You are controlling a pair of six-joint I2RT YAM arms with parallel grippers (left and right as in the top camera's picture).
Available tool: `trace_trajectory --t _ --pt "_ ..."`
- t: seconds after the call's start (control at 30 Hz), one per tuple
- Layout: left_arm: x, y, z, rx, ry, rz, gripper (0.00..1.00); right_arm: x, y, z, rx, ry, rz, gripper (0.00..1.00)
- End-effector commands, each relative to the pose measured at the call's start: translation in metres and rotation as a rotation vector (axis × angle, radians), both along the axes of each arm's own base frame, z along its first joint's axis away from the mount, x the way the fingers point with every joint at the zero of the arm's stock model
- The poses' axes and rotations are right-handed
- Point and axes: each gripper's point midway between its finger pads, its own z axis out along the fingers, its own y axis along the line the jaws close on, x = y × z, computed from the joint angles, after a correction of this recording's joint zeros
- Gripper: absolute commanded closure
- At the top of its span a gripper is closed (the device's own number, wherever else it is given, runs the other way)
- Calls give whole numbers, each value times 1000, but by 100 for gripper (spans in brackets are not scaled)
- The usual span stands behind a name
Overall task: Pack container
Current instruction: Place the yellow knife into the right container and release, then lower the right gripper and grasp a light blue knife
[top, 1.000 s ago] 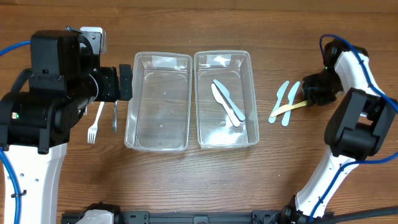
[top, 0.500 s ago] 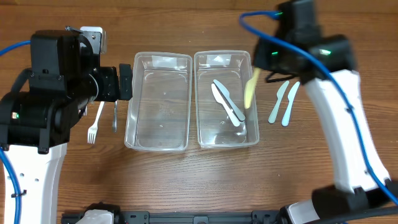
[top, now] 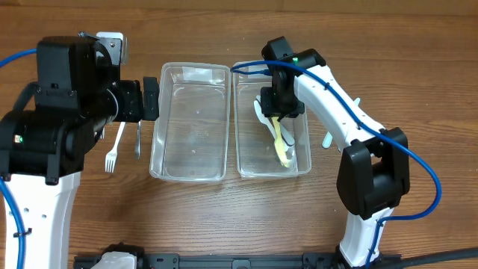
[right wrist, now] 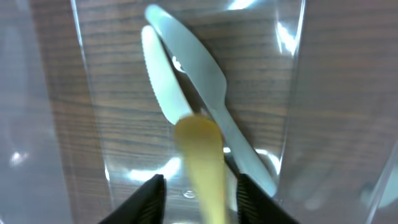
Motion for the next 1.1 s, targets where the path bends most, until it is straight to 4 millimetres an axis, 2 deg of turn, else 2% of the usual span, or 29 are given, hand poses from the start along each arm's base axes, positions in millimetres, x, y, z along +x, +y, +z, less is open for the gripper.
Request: trace_trajectory --t 0.0,0.03,0.07,0.17,0.2,0.23,0.27,0.37,0.43,0.47,0.53,0.57,0.6,0.73,0.83,0.97,1.07 --pt "1 0 2 0 -5 -9 0 8 3 32 30 -75 3 38" --pt "1 0 2 0 -5 -9 0 10 1 43 25 -100 0 36" --pt "1 0 2 0 -5 -9 0 14 -3 67 22 -159 -13 28" --pt "1 0 2 0 -5 -9 0 21 -17 124 65 -293 -88 28" --pt "1 0 2 0 -5 -9 0 22 -28 146 88 -343 -133 28" --pt "1 0 2 0 -5 -9 0 22 -47 168 110 -396 -201 25" --pt "1 0 2 0 -5 -9 0 21 -63 182 120 -425 -255 23" --pt "1 0 2 0 -5 -9 0 12 -128 204 99 -464 -414 16" --pt "1 0 2 0 -5 -9 0 1 -178 193 51 -405 -535 14" --pt "1 0 2 0 -5 -9 0 -2 -189 186 42 -379 -559 14" --pt "1 0 2 0 -5 -9 0 -8 -211 153 12 -301 -611 14" --pt "1 0 2 0 -5 -9 0 -10 -214 139 5 -275 -619 14" --pt "1 0 1 0 -2 -9 0 -14 -216 112 -4 -229 -626 13" --pt "-3 1 -2 3 17 -9 0 -29 -214 38 -26 -113 -627 13" --pt "-4 1 -3 3 21 -9 0 -42 -213 -8 -45 -17 -625 13" --pt "-5 1 -4 3 27 -9 0 -47 -212 -41 -62 70 -623 13" --pt "-5 1 -4 4 29 -9 0 -45 -213 -52 -66 84 -621 13"
